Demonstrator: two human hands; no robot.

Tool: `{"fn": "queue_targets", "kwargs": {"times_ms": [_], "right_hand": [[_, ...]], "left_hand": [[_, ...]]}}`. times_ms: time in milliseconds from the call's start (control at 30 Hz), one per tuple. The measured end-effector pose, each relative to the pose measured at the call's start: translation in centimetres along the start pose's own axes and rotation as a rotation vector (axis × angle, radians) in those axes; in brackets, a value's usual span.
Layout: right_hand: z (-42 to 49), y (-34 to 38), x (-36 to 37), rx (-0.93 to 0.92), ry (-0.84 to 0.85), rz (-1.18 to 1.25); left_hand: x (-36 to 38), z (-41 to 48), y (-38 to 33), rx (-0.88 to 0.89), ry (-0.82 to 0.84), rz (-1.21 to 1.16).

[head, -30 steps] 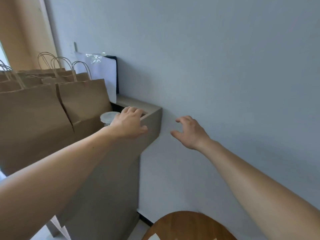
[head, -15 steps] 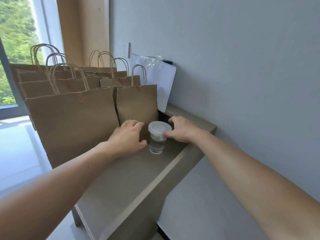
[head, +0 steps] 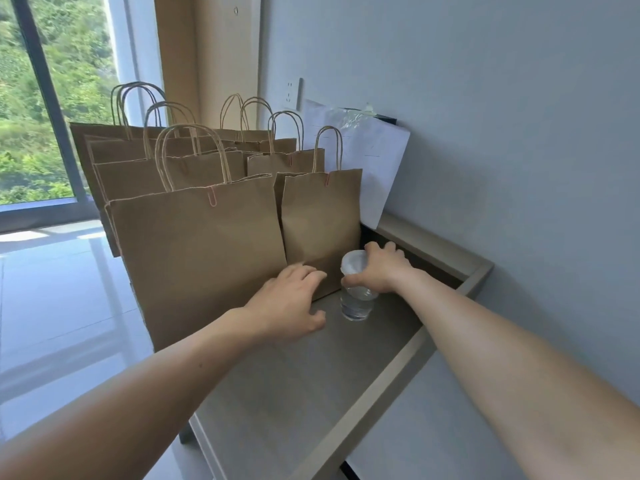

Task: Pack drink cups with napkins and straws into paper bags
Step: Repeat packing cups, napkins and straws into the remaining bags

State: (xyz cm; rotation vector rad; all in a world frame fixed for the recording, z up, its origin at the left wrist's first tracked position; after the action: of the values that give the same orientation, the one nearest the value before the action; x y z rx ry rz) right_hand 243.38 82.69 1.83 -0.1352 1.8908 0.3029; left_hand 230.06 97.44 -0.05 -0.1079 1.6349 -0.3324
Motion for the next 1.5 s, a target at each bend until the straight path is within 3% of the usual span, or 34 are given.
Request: {"fn": "queue_targets", "kwargs": {"times_ms": [233, 533, 833, 1033, 1200, 1500], "right_hand": [[-2.4, -1.0, 0.8, 0.036, 0.019, 0.073], [-11.5, -7.4, -9.7, 0.047, -0.387, 0.275], [-24.0, -18.2, -10.5, 0.226, -0.487, 0.317], [-30.9, -26.5, -3.1, 0.410, -0.468, 0.387], [-36.0, -32.4, 5.5, 0.556, -0.419, 0.456], [-40.9, -38.3, 18.8, 0.675, -0.286, 0.515]], "left_hand": [[-1.9, 0.3, -1.5, 0.046, -0.032, -0.011], [-6.0, 1.9, -7.7, 0.160, -0.100, 0.002], [-5.9, 4.0, -19.4, 0.354, -0.034, 0.043], [0.8, 3.1, -29.1, 0.506, 0.106, 0.078], [11.2, 0.4, -35.3, 0.608, 0.300, 0.090], [29.5, -4.9, -39.2, 0.540, 0.651, 0.170]]}}
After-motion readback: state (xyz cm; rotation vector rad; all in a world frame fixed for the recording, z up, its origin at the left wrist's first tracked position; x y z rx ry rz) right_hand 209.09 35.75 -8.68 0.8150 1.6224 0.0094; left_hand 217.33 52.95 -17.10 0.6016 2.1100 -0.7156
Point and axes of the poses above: each hand's wrist, its own z-axis towards the middle knuckle, its own x-axis out of the palm, y = z × x, the point moved 5 cm from there along z, towards the middle knuckle, and after that the axes turned 12 degrees about y, right-handed, at the moved point
